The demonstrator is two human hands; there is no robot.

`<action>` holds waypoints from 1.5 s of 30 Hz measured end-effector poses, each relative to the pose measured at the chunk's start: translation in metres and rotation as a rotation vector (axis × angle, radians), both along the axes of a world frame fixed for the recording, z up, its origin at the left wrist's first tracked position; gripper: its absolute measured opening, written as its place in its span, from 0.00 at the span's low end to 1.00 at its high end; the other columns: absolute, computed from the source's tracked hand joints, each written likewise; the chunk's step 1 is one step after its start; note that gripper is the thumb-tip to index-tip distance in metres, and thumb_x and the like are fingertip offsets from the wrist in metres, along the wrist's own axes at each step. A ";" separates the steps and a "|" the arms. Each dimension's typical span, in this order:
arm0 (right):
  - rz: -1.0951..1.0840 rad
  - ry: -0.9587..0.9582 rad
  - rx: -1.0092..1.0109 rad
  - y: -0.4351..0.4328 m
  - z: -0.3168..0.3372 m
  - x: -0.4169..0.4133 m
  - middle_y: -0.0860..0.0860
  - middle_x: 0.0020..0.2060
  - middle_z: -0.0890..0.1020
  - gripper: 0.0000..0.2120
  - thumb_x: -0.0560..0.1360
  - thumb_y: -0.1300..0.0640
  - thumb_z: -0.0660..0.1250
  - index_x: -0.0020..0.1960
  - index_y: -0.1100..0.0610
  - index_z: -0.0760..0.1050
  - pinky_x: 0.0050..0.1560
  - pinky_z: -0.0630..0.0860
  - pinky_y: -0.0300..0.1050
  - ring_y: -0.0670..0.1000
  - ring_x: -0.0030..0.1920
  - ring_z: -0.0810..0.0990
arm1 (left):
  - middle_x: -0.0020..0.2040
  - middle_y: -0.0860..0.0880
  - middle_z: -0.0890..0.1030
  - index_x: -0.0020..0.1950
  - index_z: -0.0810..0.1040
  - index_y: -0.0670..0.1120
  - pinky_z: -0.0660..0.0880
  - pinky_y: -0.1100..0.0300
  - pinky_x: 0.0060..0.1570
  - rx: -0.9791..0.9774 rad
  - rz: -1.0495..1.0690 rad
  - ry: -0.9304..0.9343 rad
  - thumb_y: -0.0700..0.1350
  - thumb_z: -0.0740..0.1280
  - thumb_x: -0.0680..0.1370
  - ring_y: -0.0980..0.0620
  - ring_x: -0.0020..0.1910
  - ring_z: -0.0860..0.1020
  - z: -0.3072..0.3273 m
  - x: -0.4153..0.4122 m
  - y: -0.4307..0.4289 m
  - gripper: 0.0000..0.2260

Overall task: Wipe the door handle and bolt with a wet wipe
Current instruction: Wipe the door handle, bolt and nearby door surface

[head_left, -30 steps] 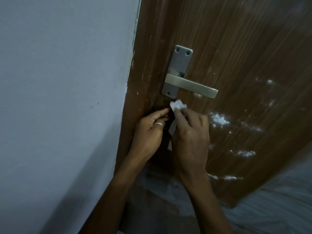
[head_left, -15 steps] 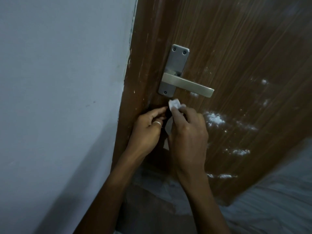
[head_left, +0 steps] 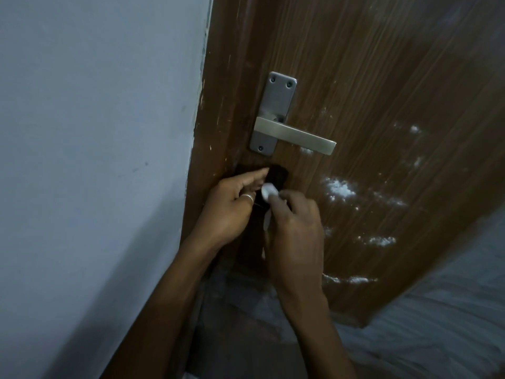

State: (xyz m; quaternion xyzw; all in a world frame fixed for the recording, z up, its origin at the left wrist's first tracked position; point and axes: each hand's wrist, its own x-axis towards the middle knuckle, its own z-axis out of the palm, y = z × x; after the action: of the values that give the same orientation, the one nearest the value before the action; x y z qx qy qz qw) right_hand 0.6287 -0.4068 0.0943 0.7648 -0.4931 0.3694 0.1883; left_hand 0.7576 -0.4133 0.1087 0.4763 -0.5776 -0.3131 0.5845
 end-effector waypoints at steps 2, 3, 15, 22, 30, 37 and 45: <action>0.001 -0.020 -0.037 -0.007 0.013 0.006 0.55 0.59 0.80 0.22 0.74 0.64 0.72 0.67 0.59 0.77 0.47 0.66 0.36 0.53 0.54 0.76 | 0.71 0.59 0.73 0.73 0.71 0.55 0.68 0.64 0.69 -0.009 -0.013 -0.035 0.34 0.58 0.82 0.63 0.69 0.70 0.001 0.002 -0.001 0.24; 0.005 -0.015 -0.042 -0.013 0.017 0.009 0.55 0.59 0.79 0.21 0.75 0.64 0.71 0.67 0.59 0.77 0.48 0.65 0.35 0.53 0.55 0.76 | 0.72 0.58 0.72 0.73 0.71 0.56 0.67 0.63 0.70 -0.009 -0.010 -0.045 0.34 0.58 0.82 0.62 0.70 0.69 0.002 0.002 -0.002 0.24; 0.013 0.000 -0.004 -0.001 -0.020 -0.007 0.55 0.51 0.79 0.17 0.68 0.71 0.75 0.56 0.61 0.82 0.40 0.69 0.38 0.53 0.48 0.76 | 0.62 0.53 0.71 0.72 0.72 0.56 0.70 0.68 0.61 -0.033 0.069 -0.495 0.31 0.60 0.79 0.57 0.60 0.72 0.011 0.006 0.002 0.27; 0.094 -0.168 0.087 0.019 -0.061 -0.029 0.54 0.49 0.82 0.17 0.70 0.67 0.75 0.58 0.60 0.83 0.43 0.76 0.41 0.53 0.47 0.79 | 0.53 0.54 0.70 0.75 0.65 0.60 0.70 0.71 0.49 -0.030 0.113 -0.651 0.28 0.62 0.76 0.57 0.52 0.72 0.004 0.007 0.005 0.35; 0.100 -0.247 -0.096 -0.001 -0.017 -0.009 0.56 0.53 0.80 0.14 0.77 0.66 0.68 0.62 0.61 0.81 0.45 0.70 0.38 0.52 0.50 0.77 | 0.55 0.53 0.65 0.77 0.58 0.63 0.73 0.63 0.46 -0.072 0.236 -0.803 0.31 0.65 0.76 0.56 0.47 0.68 -0.009 -0.001 0.008 0.38; 0.039 -0.012 -0.057 -0.008 -0.048 0.000 0.58 0.59 0.79 0.18 0.77 0.66 0.68 0.67 0.64 0.77 0.47 0.74 0.38 0.53 0.53 0.75 | 0.54 0.53 0.63 0.76 0.62 0.62 0.77 0.60 0.46 -0.099 0.299 -0.749 0.32 0.66 0.76 0.57 0.45 0.68 -0.010 -0.001 0.009 0.36; 0.163 -0.023 -0.056 -0.021 -0.047 0.023 0.59 0.60 0.78 0.13 0.78 0.65 0.70 0.62 0.65 0.79 0.46 0.78 0.40 0.53 0.53 0.75 | 0.60 0.48 0.67 0.77 0.60 0.63 0.77 0.57 0.46 -0.054 0.357 -0.812 0.42 0.60 0.82 0.53 0.46 0.72 -0.002 -0.002 0.019 0.27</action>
State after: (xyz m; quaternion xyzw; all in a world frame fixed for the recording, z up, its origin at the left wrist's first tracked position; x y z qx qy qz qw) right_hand 0.6514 -0.4279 0.0476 0.7925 -0.4208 0.4060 0.1732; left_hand 0.7559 -0.3946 0.1068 0.6373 -0.6771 0.0205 0.3673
